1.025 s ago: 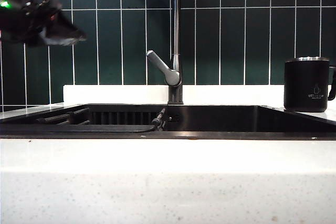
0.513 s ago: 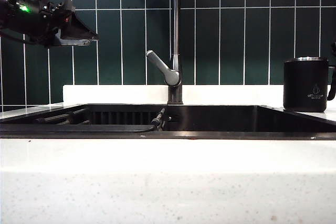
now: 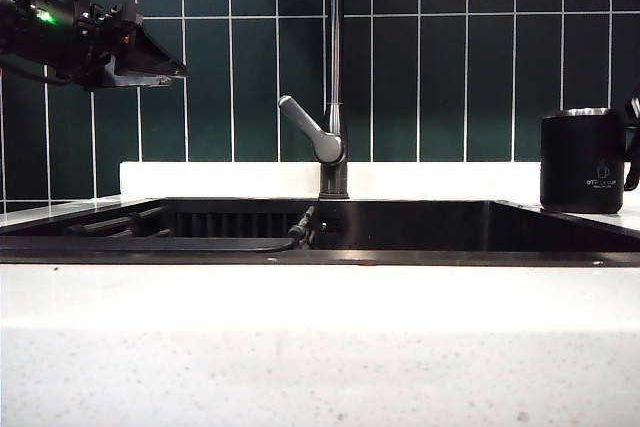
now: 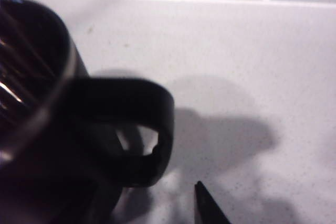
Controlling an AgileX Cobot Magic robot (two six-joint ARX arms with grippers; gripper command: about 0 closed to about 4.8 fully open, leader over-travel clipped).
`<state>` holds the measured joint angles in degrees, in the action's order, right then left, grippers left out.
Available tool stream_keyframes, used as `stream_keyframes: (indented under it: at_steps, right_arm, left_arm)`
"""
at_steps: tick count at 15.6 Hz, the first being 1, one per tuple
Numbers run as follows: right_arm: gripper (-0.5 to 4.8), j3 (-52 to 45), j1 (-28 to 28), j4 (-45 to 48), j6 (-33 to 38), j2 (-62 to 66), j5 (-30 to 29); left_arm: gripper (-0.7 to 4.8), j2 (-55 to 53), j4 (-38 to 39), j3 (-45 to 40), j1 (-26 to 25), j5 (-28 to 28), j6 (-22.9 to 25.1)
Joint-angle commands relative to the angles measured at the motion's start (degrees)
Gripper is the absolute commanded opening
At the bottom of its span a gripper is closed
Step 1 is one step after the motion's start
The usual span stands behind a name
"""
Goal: Pick up the mug next to the sink, go to the faucet to get some water, pour the water into the sink, and finally put the mug back to its place.
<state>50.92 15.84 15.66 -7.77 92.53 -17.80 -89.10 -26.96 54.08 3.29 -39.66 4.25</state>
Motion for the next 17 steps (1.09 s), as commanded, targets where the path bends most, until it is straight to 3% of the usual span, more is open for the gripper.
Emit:
stream_keyframes:
  at_steps: [1, 2, 9, 13, 17]
  right_arm:
    - [2.59, 0.2, 0.0, 5.11, 0.24, 2.05, -0.35]
    - [2.85, 0.22, 0.0, 7.1, 0.26, 2.56, -0.39]
    - [2.83, 1.53, 0.22, 18.1, 0.26, 5.53, -3.48]
    - [2.01, 1.53, 0.28, 18.97, 0.26, 7.65, -7.82]
    - [0.53, 1.53, 0.26, 23.06, 1.01, 7.89, -7.87]
  left_arm:
    - [1.84, 0.09, -0.46, 0.15, 0.07, -0.44, 0.24]
    - [1.84, 0.09, -0.39, 0.15, 0.07, -0.44, 0.24]
    - [1.83, -1.2, 1.4, 0.07, 0.07, -0.46, 0.48]
    - [1.83, -1.2, 1.79, 0.07, 0.07, -0.42, 1.79]
    - [1.83, -1.2, 1.81, 0.09, 0.07, -0.83, 1.73]
